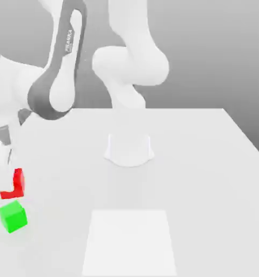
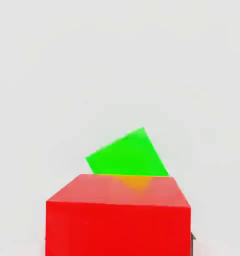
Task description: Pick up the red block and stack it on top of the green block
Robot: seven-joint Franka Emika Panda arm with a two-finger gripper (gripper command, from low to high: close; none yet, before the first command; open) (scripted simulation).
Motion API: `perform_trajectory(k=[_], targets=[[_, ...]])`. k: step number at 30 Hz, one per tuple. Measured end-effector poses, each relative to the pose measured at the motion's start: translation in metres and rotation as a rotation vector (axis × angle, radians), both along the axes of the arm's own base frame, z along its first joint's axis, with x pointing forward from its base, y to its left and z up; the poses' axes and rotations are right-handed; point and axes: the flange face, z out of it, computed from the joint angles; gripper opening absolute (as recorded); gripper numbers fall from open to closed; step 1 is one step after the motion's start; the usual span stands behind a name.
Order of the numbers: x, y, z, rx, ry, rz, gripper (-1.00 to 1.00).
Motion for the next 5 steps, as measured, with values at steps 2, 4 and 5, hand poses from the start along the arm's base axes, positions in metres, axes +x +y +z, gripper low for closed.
perform_trajectory(k=[2, 4, 5], targets=[[0.0, -0.001, -0.024, 0.0, 0.001, -0.007, 1.0], [0.0, -0.001, -0.024, 0.0, 0.001, -0.007, 1.0], [0.0, -0.001, -0.024, 0.0, 0.001, -0.007, 1.0]])
